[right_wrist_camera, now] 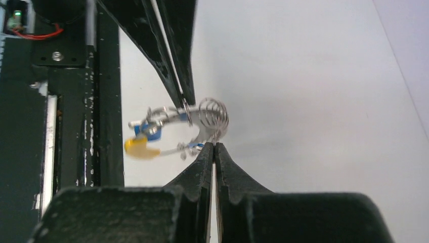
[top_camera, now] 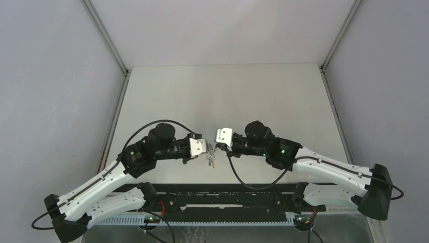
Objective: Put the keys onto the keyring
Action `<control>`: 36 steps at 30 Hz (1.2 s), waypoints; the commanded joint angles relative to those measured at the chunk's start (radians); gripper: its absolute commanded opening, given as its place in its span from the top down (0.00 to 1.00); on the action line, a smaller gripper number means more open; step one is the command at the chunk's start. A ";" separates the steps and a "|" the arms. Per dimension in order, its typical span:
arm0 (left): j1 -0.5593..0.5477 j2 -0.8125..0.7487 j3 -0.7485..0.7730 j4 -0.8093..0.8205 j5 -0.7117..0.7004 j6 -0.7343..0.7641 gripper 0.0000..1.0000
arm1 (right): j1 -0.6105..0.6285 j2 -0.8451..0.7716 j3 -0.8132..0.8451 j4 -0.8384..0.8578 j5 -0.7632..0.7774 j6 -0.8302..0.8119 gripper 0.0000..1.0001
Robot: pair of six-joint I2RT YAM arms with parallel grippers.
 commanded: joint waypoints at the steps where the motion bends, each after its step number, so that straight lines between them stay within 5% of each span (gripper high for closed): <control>1: -0.002 -0.010 -0.007 0.042 -0.074 -0.083 1.00 | -0.008 -0.071 -0.051 -0.002 0.165 0.132 1.00; 12: -0.030 -0.111 -0.301 0.480 -0.252 -0.377 1.00 | -0.010 -0.112 -0.159 -0.198 0.386 0.476 1.00; 18: -0.030 -0.172 -0.395 0.538 -0.329 -0.383 1.00 | -0.008 -0.013 -0.160 -0.284 0.409 0.605 1.00; 28: -0.025 -0.253 -0.551 0.696 -0.359 -0.367 1.00 | -0.049 0.285 -0.116 -0.078 0.398 0.561 1.00; 36: 0.069 -0.227 -0.600 0.780 -0.239 -0.380 1.00 | -0.078 0.423 -0.075 0.007 0.393 0.526 1.00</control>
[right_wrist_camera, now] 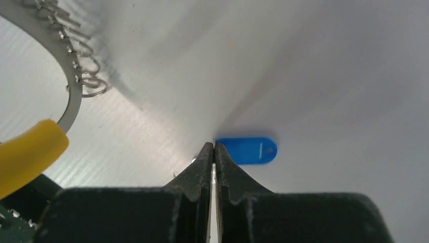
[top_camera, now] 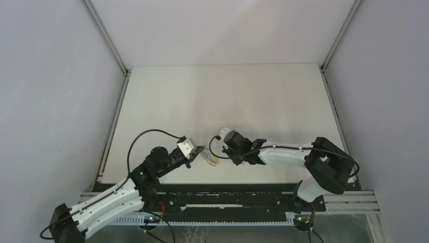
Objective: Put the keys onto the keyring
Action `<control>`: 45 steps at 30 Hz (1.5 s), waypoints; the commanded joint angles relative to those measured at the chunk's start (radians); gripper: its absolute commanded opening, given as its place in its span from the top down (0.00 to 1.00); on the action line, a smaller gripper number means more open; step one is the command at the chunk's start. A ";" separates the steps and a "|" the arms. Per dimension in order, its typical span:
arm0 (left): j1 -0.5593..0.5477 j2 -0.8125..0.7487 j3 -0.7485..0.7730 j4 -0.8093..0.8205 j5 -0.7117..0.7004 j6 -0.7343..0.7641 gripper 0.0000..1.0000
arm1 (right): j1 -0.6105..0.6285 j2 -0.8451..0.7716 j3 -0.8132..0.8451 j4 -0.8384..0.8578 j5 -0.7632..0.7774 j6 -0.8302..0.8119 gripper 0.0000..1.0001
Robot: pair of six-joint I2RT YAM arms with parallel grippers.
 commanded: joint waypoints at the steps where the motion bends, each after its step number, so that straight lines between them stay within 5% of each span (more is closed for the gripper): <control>1: 0.057 0.001 -0.025 0.135 0.091 -0.018 1.00 | -0.010 0.009 0.037 0.096 -0.009 -0.038 1.00; 7: 0.093 0.015 -0.022 0.139 0.213 0.010 1.00 | -0.006 -0.154 -0.013 0.113 -0.117 -0.167 0.82; 18: 0.104 0.084 0.015 0.126 0.424 0.100 1.00 | -0.014 -0.368 -0.020 0.204 -0.426 -0.432 0.68; 26: 0.111 0.100 0.018 0.126 0.478 0.117 1.00 | -0.015 -0.350 0.003 0.208 -0.606 -0.532 0.68; 37: 0.111 0.120 0.024 0.143 0.523 0.116 1.00 | -0.013 -0.266 0.062 0.198 -0.665 -0.567 0.73; 45: 0.111 0.128 0.028 0.147 0.527 0.115 1.00 | -0.012 -0.262 0.068 0.180 -0.686 -0.572 0.94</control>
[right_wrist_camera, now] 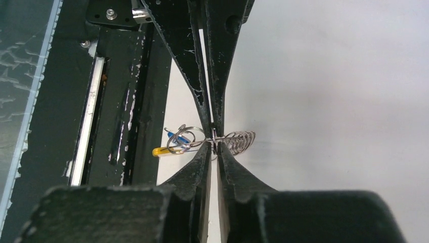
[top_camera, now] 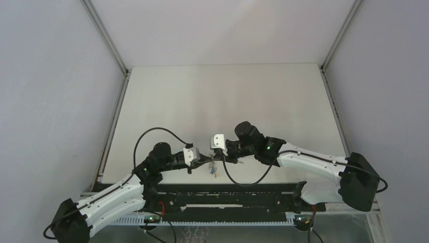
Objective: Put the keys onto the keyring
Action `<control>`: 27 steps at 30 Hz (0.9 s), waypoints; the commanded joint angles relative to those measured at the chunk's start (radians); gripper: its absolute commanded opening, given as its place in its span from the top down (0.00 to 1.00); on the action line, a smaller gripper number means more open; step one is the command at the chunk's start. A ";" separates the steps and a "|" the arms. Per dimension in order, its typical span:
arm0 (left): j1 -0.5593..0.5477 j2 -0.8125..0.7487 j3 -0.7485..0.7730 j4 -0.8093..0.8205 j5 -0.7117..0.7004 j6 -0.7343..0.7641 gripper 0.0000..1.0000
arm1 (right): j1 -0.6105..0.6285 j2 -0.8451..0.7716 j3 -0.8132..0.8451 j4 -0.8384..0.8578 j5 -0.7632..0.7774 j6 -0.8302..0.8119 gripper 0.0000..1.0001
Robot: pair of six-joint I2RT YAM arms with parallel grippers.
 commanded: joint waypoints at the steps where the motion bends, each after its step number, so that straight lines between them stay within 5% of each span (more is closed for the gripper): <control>1: 0.005 0.002 0.040 0.049 0.025 0.017 1.00 | -0.001 -0.003 0.046 0.020 -0.033 -0.018 0.99; 5: 0.005 -0.015 0.036 0.053 0.021 0.011 0.98 | -0.001 -0.005 0.051 0.009 -0.040 -0.018 1.00; 15: 0.005 0.001 0.023 0.094 0.024 -0.003 0.67 | -0.001 -0.021 0.051 0.052 -0.036 0.010 1.00; 27: 0.005 0.035 0.027 0.099 0.015 -0.006 0.63 | 0.001 -0.035 0.050 0.068 -0.012 0.029 1.00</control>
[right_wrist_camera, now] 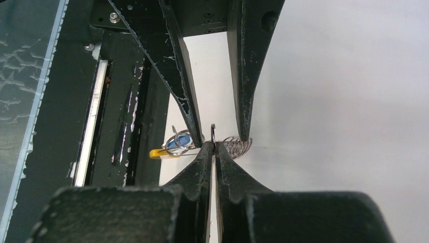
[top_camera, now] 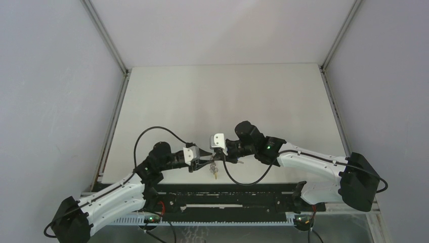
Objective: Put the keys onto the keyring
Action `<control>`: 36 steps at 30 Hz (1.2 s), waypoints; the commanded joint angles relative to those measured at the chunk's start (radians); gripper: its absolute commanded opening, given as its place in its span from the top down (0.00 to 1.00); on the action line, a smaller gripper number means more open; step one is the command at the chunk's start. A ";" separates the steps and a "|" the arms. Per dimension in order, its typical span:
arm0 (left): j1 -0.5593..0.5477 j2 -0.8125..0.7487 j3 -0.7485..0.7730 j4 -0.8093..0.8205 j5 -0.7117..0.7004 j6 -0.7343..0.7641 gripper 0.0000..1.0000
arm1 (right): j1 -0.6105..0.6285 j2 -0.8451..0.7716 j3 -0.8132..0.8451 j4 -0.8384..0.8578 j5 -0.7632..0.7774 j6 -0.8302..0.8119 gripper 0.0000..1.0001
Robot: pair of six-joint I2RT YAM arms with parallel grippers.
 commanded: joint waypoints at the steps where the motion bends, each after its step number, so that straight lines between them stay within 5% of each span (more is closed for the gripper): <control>1: 0.005 0.017 0.029 0.032 0.008 -0.002 0.63 | 0.000 -0.037 0.044 0.072 0.008 0.018 1.00; 36: 0.020 -0.123 0.001 -0.056 -0.090 0.006 0.66 | 0.003 -0.047 0.009 0.087 0.028 0.020 1.00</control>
